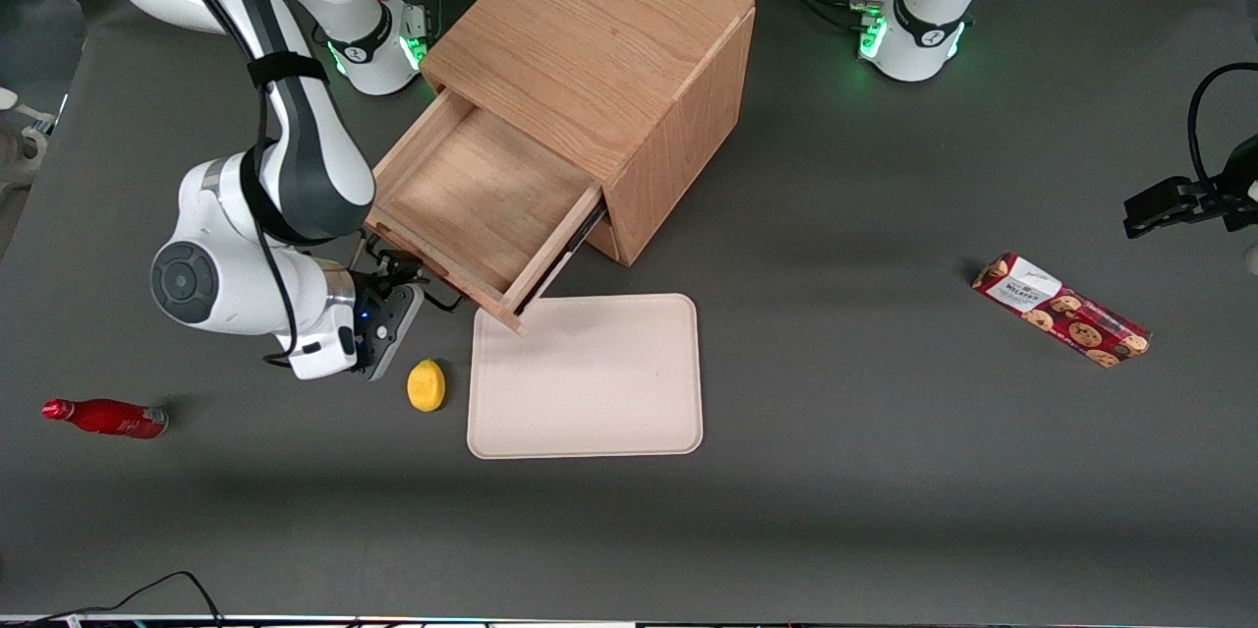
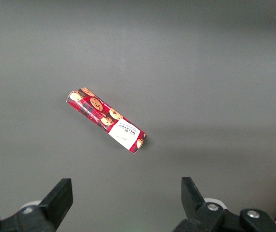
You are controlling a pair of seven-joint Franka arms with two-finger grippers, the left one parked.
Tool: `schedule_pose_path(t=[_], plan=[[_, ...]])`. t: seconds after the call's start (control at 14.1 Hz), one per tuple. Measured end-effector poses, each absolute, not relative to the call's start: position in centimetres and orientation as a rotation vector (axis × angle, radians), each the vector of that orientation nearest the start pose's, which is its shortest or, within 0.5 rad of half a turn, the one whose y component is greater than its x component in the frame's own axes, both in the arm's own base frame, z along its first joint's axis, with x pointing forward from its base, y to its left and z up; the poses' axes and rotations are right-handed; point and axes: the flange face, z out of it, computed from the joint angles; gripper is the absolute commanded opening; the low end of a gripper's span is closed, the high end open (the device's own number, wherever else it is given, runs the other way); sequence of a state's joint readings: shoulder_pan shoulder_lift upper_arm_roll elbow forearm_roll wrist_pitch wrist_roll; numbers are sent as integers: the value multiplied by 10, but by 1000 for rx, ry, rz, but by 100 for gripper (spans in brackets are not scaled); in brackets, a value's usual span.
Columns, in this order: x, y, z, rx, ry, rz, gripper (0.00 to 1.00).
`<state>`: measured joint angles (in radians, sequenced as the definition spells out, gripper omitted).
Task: Open upper drawer
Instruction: 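Pull the handle with the right gripper, sliding the drawer out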
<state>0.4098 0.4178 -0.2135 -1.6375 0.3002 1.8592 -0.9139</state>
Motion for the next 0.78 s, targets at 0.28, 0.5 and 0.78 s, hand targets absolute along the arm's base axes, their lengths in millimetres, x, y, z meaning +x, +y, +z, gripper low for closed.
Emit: schedule_pose_path(t=[0.28,0.5,0.78], plan=[[640,148,367,-2545,-1392,131,100],[647,142,366,-2547,-1396,121,100],[652,135,365,-2554,-1389,115,100]])
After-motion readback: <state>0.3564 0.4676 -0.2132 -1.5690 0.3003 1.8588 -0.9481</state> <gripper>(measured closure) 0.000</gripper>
